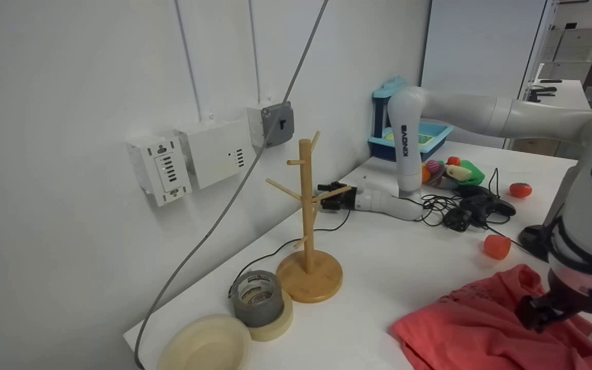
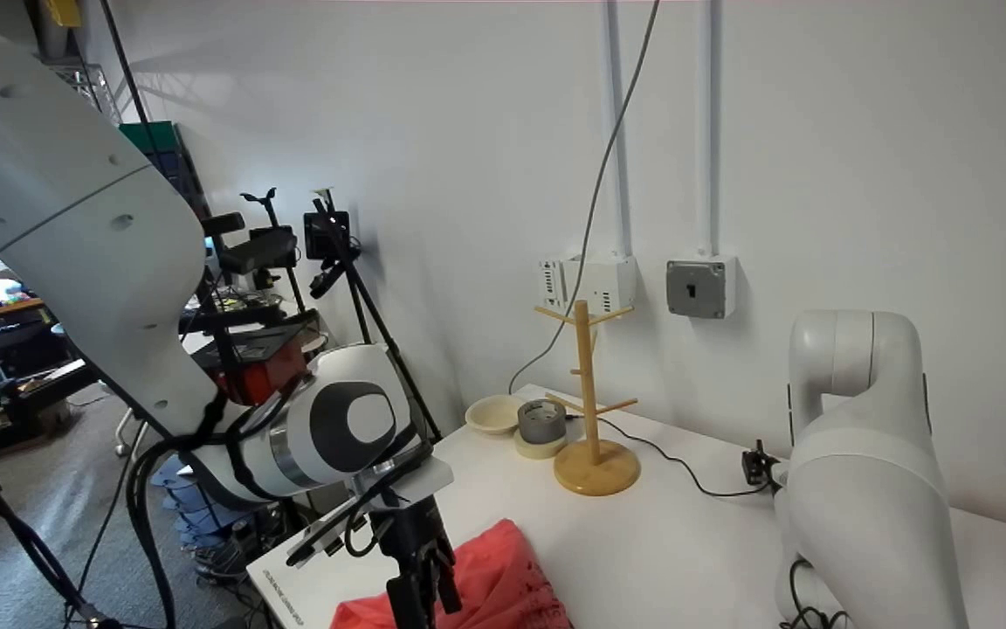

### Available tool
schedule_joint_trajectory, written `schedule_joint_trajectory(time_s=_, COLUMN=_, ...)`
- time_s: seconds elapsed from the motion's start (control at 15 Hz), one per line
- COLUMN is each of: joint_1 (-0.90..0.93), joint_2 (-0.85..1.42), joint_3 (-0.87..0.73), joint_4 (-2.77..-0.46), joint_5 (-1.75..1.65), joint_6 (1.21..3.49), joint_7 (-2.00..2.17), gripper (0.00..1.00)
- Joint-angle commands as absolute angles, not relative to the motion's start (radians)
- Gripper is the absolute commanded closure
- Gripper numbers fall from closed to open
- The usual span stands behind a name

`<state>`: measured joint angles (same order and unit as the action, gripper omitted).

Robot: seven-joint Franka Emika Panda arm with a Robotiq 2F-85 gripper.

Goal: Unfold the shirt

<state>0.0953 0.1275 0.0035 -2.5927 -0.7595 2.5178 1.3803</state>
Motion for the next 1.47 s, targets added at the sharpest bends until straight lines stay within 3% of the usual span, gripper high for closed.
schedule_joint_trajectory(time_s=0.0, joint_1=0.095, joint_2=0.187, joint_3=-0.007, joint_4=-2.568, joint_5=-0.792, joint_6=2.516, joint_7=1.386, gripper=0.0)
schedule_joint_trajectory(time_s=0.87, joint_1=0.026, joint_2=0.283, joint_3=-0.106, joint_4=-2.502, joint_5=-0.903, joint_6=2.623, joint_7=1.294, gripper=0.01)
schedule_joint_trajectory(time_s=0.93, joint_1=0.024, joint_2=0.296, joint_3=-0.107, joint_4=-2.499, joint_5=-0.9, joint_6=2.629, joint_7=1.286, gripper=0.1)
schedule_joint_trajectory(time_s=1.0, joint_1=0.022, joint_2=0.308, joint_3=-0.108, joint_4=-2.498, joint_5=-0.892, joint_6=2.632, joint_7=1.276, gripper=0.26)
schedule_joint_trajectory(time_s=1.4, joint_1=0.032, joint_2=0.332, joint_3=-0.121, joint_4=-2.5, joint_5=-0.891, joint_6=2.596, joint_7=1.266, gripper=0.73)
